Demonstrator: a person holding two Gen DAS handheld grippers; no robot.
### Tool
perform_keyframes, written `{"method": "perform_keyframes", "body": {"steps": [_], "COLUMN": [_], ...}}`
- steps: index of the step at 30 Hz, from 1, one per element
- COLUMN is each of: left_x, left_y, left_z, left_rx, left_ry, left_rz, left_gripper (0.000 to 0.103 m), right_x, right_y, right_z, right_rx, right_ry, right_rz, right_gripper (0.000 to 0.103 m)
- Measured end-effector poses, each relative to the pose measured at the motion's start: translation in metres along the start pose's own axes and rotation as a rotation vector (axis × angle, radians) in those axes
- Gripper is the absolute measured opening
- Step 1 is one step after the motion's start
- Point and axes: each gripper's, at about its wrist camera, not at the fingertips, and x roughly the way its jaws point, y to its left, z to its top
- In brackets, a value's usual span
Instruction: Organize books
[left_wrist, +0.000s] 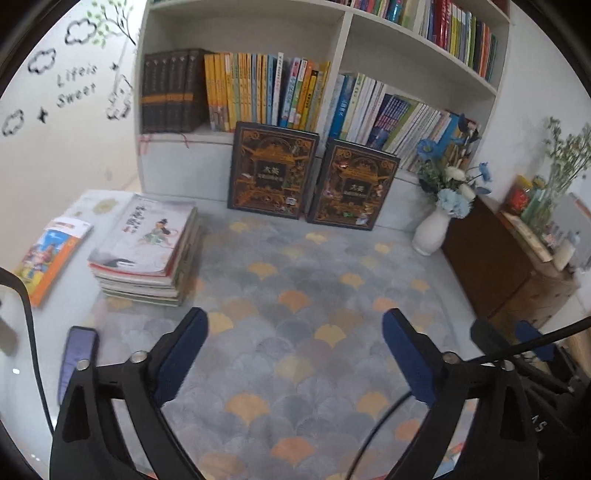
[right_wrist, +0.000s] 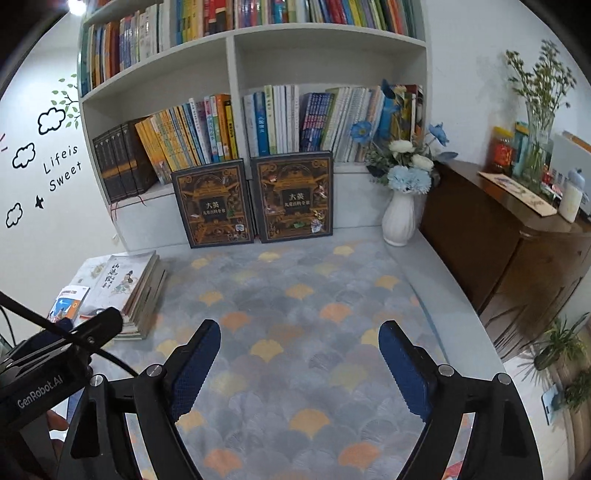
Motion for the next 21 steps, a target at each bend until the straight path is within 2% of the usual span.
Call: {"method": "perform_keyframes", "body": {"steps": [5,7,11,16,21], "left_x": [-0.002,-0.004,-0.005,0.0,0.009], "left_y": [-0.026,-0.038,-0.05,-0.04,-0.034], "left_z": [-0.016,-0.02,-0.021,-0.021,-0.02], "left_rx": [0.023,0.071,0.117,0.057,0.04], "left_ry": [0.001,-0.002,-0.018,0.021,0.048], "left_rz": [0.101,0.19,0.277,0.285,0.307], "left_gripper": [0.102,0.102,0.102,0.102,0.102], "right_x": [0.012,0.016,0.017,0.023,0.028], "right_y": [-0.024,-0.031,-0.038,-0.041,-0.048], "right_z": [-0.004,-0.004,-0.004,-0.006,-0.004], "right_rx": [0.02,0.022,0.004,-0.021,-0.025], "right_ry": [0.082,0.106,0.104,0.118,0.124], "right_rz": [0.035,0.054,0.069,0.084,0.082], "right_gripper": [0.086,0.086,0.086,0.086,0.086]}}
